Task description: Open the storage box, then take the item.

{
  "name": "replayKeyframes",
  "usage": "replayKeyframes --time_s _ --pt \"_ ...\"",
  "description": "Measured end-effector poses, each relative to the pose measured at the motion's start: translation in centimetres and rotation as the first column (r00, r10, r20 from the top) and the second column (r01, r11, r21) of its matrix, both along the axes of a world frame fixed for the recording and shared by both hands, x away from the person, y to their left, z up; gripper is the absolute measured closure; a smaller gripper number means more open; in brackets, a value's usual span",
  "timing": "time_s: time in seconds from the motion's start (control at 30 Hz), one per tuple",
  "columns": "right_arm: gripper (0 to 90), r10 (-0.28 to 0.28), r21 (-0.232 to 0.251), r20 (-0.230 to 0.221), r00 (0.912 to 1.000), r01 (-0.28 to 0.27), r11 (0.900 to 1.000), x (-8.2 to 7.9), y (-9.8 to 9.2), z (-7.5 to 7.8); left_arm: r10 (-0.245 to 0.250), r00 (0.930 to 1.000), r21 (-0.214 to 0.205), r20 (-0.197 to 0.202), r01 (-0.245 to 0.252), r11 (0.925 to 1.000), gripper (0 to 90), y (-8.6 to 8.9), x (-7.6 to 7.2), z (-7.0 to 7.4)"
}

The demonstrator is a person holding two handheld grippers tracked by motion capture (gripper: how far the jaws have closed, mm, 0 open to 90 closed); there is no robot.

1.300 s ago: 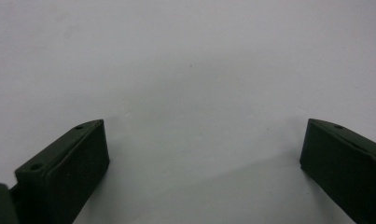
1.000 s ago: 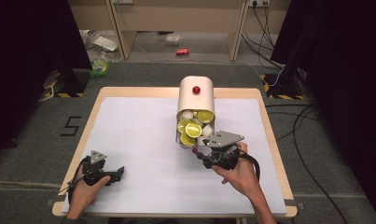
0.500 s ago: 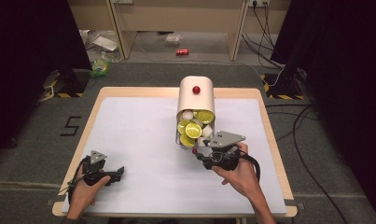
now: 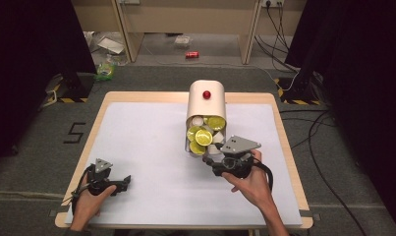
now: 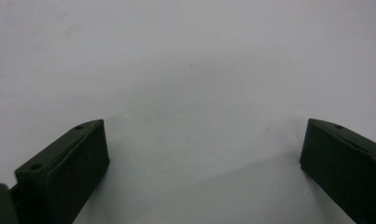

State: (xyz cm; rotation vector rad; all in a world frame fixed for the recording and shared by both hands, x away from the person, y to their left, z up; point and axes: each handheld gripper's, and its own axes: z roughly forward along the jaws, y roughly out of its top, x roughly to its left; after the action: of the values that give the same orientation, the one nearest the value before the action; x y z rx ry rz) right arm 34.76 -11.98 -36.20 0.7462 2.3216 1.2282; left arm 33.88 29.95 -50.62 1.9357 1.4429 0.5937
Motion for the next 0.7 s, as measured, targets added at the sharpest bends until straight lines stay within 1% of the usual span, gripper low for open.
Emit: replayKeyframes --time_s 0.13,0.37,0.47,0.7 --pt "40.6 -0.019 0.023 0.006 0.9998 0.019 0.9996 0.13 -0.04 0.12 0.000 1.0000 0.000 0.000 0.000 1.0000 0.1 0.00 0.00 0.00" --pt "38.9 -0.035 0.034 0.013 0.9993 0.035 0.9988 0.35 0.20 0.24 0.000 1.0000 0.000 0.000 0.000 1.0000 0.1 0.00 0.00 0.00" --pt "38.5 -0.051 0.045 0.016 0.9986 0.050 0.9977 0.59 0.44 0.31 0.000 1.0000 0.000 0.000 0.000 1.0000 0.1 0.00 0.00 0.00" --pt "38.1 -0.056 0.051 0.020 0.9983 0.054 0.9972 0.91 0.93 0.37 0.000 1.0000 0.000 0.000 0.000 1.0000 0.1 0.00 0.01 0.00"
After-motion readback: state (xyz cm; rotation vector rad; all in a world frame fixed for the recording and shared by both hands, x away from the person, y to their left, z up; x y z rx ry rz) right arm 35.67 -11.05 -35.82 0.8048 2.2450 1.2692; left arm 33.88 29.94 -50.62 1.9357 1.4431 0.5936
